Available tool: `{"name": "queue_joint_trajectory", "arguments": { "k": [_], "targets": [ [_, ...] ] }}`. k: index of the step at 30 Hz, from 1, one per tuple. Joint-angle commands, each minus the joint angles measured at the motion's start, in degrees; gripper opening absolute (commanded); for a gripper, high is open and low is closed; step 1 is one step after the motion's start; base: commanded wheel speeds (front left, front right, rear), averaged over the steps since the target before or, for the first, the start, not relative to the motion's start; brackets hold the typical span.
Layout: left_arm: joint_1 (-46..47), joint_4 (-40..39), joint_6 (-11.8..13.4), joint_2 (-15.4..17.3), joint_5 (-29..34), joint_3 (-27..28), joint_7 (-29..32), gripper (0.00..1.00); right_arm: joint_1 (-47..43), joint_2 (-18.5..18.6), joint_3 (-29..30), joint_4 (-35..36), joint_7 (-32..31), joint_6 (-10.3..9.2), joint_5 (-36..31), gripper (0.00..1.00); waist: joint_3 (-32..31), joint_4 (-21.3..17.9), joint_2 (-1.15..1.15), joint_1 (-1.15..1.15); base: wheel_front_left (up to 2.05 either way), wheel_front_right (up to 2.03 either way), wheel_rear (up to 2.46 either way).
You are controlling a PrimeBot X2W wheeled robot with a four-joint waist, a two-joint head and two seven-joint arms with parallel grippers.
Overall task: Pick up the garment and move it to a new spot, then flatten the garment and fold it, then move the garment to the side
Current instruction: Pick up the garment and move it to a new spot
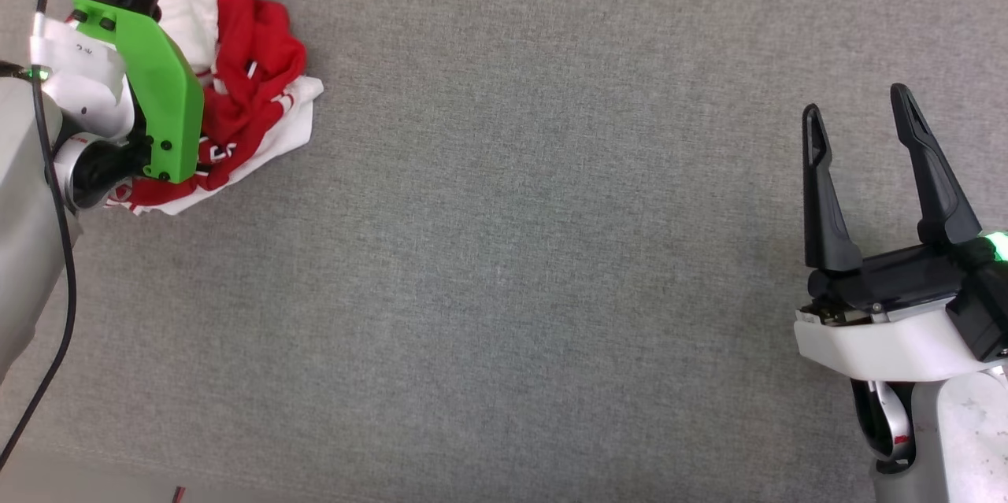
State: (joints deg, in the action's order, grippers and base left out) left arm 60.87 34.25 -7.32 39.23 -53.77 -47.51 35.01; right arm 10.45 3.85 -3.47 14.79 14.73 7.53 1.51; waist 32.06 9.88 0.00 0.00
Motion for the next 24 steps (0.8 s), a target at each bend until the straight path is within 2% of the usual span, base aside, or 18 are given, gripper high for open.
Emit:
{"name": "queue_joint_trajectory", "arguments": {
  "k": [1, 2, 4, 10, 18, 24],
  "targets": [
    [-0.08, -0.63, -0.16, 0.06, 0.06, -1.14, -2.1, 0.0, -0.34, -0.22, 0.16, -0.24, 0.27, -0.04, 0.39, 1.0, -2.54, 0.34, 0.0, 0.0, 0.0, 0.0, 0.0],
    [2.04, -3.41, -0.16, 2.5, 1.2, -2.48, -6.88, 0.0, -1.07, -0.56, 0.08, -0.57, 0.27, -0.04, 0.85, 1.0, -5.07, 0.53, 0.0, 0.0, 0.0, 0.0, 0.0],
    [3.48, -5.38, -0.16, 3.77, 1.92, -3.28, -9.31, 0.0, -1.48, -0.72, 0.02, -0.73, 0.27, -0.04, 1.16, 1.0, -6.41, 0.51, 0.0, 0.0, 0.0, 0.0, 0.0],
    [7.11, -11.96, -0.16, 5.11, 4.84, -6.7, -14.13, 0.0, -2.6, -0.94, 0.17, -1.09, 0.27, -0.04, 3.02, 1.0, -10.07, -1.12, 0.0, 0.0, 0.0, 0.0, 0.0],
    [9.78, -18.89, -0.16, 1.55, 8.66, -12.74, -16.18, 0.0, -3.89, -0.96, 0.73, -1.16, 0.27, -0.04, 6.17, 1.0, -12.22, -6.7, 0.0, 0.0, 0.0, 0.0, 0.0],
    [11.56, -20.78, -0.16, -3.91, 10.27, -18.01, -17.63, 0.0, -4.1, -0.96, 1.44, -0.84, 0.27, -0.04, 8.04, 1.0, -11.65, -12.14, 0.0, 0.0, 0.0, 0.0, 0.0]
  ]
}}
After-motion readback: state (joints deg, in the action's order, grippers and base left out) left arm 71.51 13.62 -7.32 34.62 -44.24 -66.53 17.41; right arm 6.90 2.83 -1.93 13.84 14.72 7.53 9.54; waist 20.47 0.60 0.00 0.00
